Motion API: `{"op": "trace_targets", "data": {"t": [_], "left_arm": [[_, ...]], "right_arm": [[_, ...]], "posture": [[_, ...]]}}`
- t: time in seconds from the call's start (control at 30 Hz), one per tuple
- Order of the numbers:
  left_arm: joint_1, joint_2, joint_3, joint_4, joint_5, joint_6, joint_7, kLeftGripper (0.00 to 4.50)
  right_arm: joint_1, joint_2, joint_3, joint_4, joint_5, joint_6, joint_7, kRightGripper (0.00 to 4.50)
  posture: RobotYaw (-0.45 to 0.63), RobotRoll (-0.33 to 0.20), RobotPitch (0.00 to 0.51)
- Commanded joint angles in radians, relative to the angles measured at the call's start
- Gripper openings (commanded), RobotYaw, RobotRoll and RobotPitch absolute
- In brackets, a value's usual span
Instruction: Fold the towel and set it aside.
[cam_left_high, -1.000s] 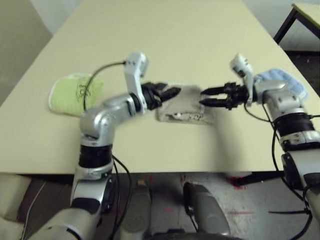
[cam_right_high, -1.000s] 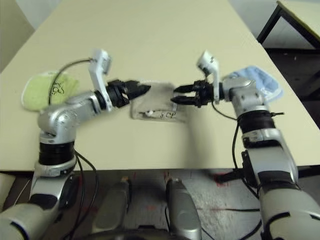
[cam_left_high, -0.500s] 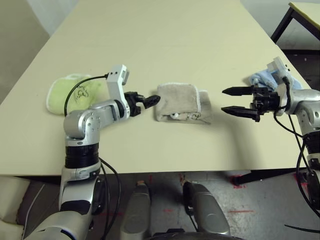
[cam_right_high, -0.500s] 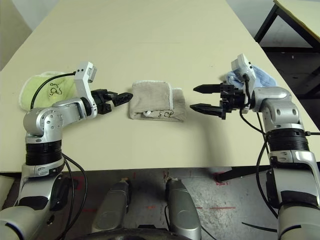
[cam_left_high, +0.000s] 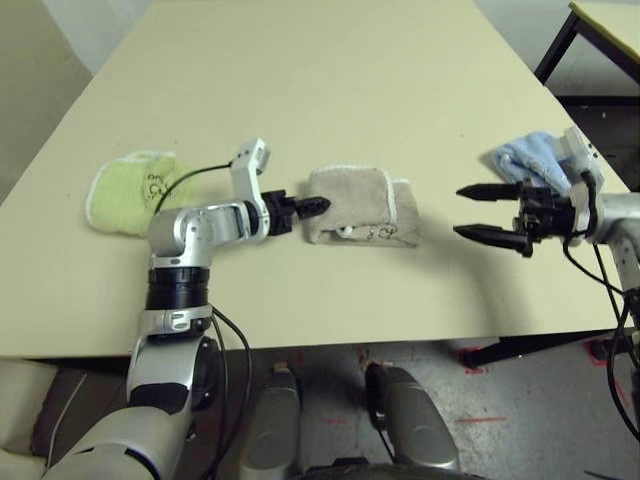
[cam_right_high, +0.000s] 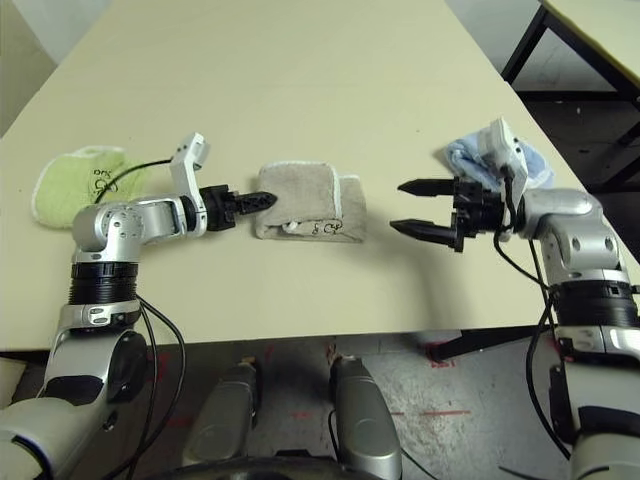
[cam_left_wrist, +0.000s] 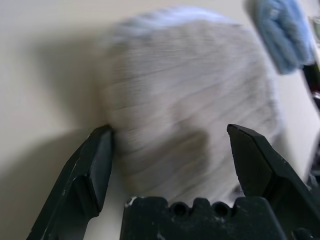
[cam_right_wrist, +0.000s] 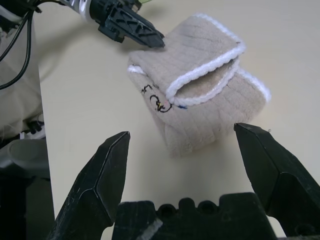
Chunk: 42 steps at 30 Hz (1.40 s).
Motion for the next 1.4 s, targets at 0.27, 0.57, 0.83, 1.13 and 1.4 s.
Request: {"op": "trace_targets", "data": {"t": [0.27,0.57,0.83,1.13,1.4], "left_arm": [[-0.059,-0.073,-0.037,0.091,-0.004,0.086,-0.004,4.5],[-0.019,-0.066,-0.073,0.072,0.013,0.055,-0.006,4.32],[-0.007,-0.06,-0.064,0.072,0.025,0.039,0.009,1.6],[-0.009,-0.064,-0.056,0.078,0.03,0.031,0.021,0.02],[-0.01,-0.063,-0.06,0.077,0.033,0.024,0.02,0.02]], "right_arm": [[0.044,-0.003,-0.003,-0.04,0.01,-0.013,-0.027,4.49],[0.066,0.009,-0.005,-0.072,0.015,-0.014,-0.064,4.5],[0.044,0.032,0.005,-0.043,0.004,-0.039,-0.086,4.5],[0.027,0.037,0.011,-0.02,-0.003,-0.053,-0.089,4.5],[0.022,0.036,0.011,-0.014,-0.006,-0.035,-0.1,4.5]], "posture": [[0.0,0.0,0.126],[-0.02,0.0,0.12],[0.0,0.0,0.116],[0.0,0.0,0.114],[0.0,0.0,0.113]]}}
